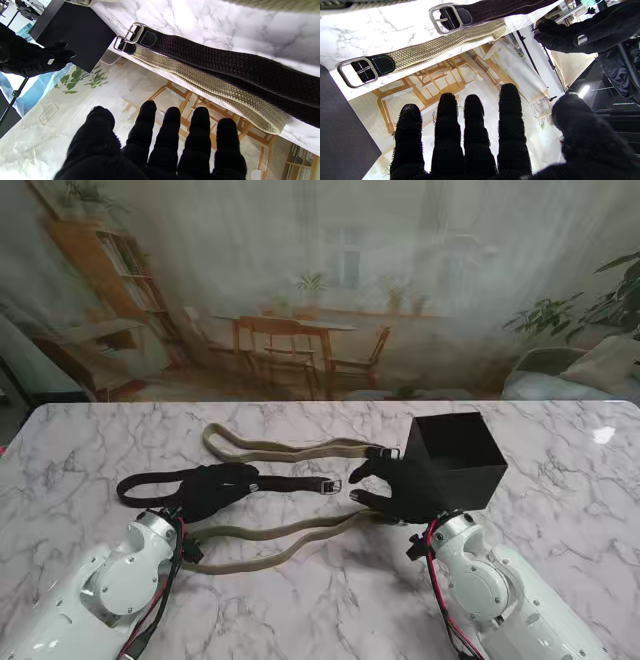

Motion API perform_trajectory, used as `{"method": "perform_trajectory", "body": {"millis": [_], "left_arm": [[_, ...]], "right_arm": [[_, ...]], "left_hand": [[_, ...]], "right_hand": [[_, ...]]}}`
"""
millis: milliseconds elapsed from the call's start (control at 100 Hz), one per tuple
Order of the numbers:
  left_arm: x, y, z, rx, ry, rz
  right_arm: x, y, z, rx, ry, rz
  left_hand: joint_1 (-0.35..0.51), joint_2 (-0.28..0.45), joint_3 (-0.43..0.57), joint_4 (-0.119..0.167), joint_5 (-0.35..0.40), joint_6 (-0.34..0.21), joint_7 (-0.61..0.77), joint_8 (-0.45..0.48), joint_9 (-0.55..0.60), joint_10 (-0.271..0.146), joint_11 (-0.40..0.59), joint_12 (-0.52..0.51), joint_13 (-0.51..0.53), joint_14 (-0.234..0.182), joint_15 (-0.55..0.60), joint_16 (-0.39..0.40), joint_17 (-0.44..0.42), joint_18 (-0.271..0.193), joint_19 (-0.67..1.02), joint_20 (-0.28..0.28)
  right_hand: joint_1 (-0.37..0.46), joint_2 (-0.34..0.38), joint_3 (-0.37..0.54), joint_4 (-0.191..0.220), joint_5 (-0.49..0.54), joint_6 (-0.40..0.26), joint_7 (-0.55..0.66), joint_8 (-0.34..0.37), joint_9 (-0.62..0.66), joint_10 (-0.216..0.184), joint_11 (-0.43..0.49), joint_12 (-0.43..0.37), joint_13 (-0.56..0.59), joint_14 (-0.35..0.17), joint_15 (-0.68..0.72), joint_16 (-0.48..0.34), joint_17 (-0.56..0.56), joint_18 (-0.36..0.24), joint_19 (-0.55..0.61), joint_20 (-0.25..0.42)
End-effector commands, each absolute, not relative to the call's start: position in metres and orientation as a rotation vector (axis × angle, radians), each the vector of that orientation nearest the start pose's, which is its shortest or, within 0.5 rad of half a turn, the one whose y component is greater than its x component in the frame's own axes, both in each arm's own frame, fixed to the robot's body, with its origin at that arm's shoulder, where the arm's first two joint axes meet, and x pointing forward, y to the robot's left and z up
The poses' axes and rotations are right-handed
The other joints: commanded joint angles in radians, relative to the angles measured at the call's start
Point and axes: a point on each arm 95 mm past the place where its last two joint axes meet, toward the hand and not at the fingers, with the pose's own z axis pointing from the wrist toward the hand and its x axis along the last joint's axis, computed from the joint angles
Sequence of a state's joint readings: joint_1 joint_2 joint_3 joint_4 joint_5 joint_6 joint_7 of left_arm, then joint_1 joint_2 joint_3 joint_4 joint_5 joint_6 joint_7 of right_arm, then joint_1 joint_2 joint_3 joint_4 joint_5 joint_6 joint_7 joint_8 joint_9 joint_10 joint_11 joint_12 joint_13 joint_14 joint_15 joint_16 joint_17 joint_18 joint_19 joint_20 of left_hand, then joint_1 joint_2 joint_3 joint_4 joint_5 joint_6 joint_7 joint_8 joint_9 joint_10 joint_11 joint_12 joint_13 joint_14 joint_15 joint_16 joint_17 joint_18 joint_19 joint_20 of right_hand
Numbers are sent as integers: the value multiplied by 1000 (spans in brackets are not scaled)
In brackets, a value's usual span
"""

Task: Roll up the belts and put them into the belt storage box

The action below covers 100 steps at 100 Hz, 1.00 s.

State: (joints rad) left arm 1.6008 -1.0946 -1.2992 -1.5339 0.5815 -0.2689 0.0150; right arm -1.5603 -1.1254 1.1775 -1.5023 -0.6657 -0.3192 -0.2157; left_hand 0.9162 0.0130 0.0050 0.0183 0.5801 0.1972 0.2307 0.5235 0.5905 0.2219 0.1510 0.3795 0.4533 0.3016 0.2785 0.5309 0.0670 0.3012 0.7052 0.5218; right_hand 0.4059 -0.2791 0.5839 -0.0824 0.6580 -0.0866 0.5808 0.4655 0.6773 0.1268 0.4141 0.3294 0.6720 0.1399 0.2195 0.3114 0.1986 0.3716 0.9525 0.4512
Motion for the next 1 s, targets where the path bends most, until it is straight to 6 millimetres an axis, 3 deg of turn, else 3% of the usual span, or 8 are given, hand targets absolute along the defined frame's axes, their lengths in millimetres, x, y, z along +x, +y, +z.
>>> {"method": "perform_trajectory", "body": {"millis": [0,410,680,990], "left_arm": [[393,22,-334,-1500,1361,-1879],[387,23,-332,-1484,1355,-1881],[389,24,-335,-1496,1356,-1877],[385,21,-334,-1489,1368,-1875]], "right_arm": [[389,20,-335,-1717,-1681,-2603],[386,24,-331,-1695,-1684,-2599],[379,20,-321,-1632,-1692,-2686],[357,-3,-331,-1602,-1931,-2661]], "left_hand": [[11,36,-32,-26,21,-1,12,6,14,-14,18,12,19,-8,8,7,-14,13,-19,3],[11,36,-31,-26,21,-1,11,6,14,-15,18,12,18,-8,7,7,-15,12,-18,3],[12,35,-31,-26,21,0,11,6,13,-12,17,12,19,-8,8,7,-15,14,-18,3],[11,36,-31,-26,22,-1,12,6,14,-15,18,12,19,-7,8,7,-15,14,-18,3]], "right_hand": [[2,24,-20,25,17,6,-8,17,13,-8,-14,9,-16,-3,0,8,-14,-19,-14,16],[3,24,-22,25,18,8,-10,16,13,-6,-16,9,-16,-2,-1,8,-14,-17,-15,16],[3,23,-22,25,17,7,-11,16,16,-6,-16,9,-12,-4,0,8,-10,-18,-14,16],[2,-16,-7,24,-27,8,-24,13,10,-8,-16,9,-6,-3,2,8,-2,-17,-9,16]]}}
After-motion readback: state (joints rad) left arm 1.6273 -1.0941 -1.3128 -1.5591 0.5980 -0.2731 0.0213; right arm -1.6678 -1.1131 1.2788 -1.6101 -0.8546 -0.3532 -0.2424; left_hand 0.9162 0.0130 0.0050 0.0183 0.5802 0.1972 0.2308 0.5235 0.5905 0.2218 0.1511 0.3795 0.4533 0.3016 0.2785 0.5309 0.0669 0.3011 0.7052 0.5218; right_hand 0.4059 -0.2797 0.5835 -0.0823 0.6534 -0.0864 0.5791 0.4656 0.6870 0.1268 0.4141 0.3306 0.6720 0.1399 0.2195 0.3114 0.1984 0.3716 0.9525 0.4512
